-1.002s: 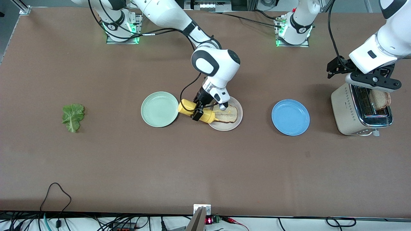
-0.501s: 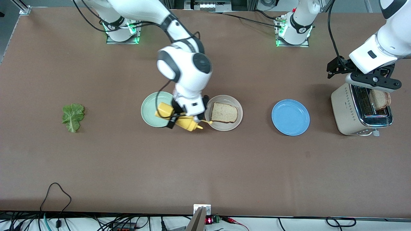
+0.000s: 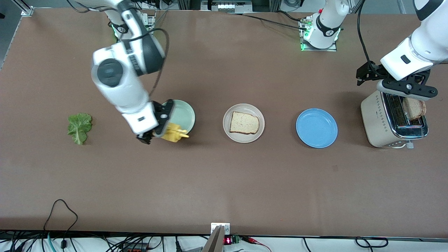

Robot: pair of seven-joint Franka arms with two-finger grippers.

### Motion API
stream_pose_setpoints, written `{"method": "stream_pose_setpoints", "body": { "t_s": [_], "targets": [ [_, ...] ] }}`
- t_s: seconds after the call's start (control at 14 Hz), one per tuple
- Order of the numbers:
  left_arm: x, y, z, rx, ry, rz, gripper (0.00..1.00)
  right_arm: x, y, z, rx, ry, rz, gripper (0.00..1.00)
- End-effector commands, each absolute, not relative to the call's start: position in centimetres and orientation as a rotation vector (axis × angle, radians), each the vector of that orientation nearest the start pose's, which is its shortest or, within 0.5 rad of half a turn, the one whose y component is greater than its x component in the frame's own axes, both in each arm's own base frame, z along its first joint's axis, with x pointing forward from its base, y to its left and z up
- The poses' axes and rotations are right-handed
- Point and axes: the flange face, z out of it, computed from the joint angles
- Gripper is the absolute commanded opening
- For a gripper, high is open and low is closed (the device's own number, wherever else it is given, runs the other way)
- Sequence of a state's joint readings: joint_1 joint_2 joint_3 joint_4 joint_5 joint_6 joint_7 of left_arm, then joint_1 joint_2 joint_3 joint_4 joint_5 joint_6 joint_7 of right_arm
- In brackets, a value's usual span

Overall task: Make sandwich in beige plate with both arms
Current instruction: 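Carry the bottle back beside the lettuce with the right gripper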

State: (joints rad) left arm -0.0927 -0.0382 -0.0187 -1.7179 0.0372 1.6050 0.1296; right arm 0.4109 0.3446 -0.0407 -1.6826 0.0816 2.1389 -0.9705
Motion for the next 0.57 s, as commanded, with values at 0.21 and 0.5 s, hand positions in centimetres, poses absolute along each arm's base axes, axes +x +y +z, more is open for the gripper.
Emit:
{"method": "stream_pose_setpoints", "body": {
  "t_s": [0.21,0.5],
  "targets": [
    [53.5,-5.7,58.6,-3.08,0.371,0.115,1.0,61.2,10.0,37.3,-2.132,-1.668,-0.523,0.18],
    [53.5,-5.8,58.5,-3.08,0.373,0.117,1.0,60.2,3.4,32.5,-1.92,-1.578,-0.702,0.18]
  ]
}}
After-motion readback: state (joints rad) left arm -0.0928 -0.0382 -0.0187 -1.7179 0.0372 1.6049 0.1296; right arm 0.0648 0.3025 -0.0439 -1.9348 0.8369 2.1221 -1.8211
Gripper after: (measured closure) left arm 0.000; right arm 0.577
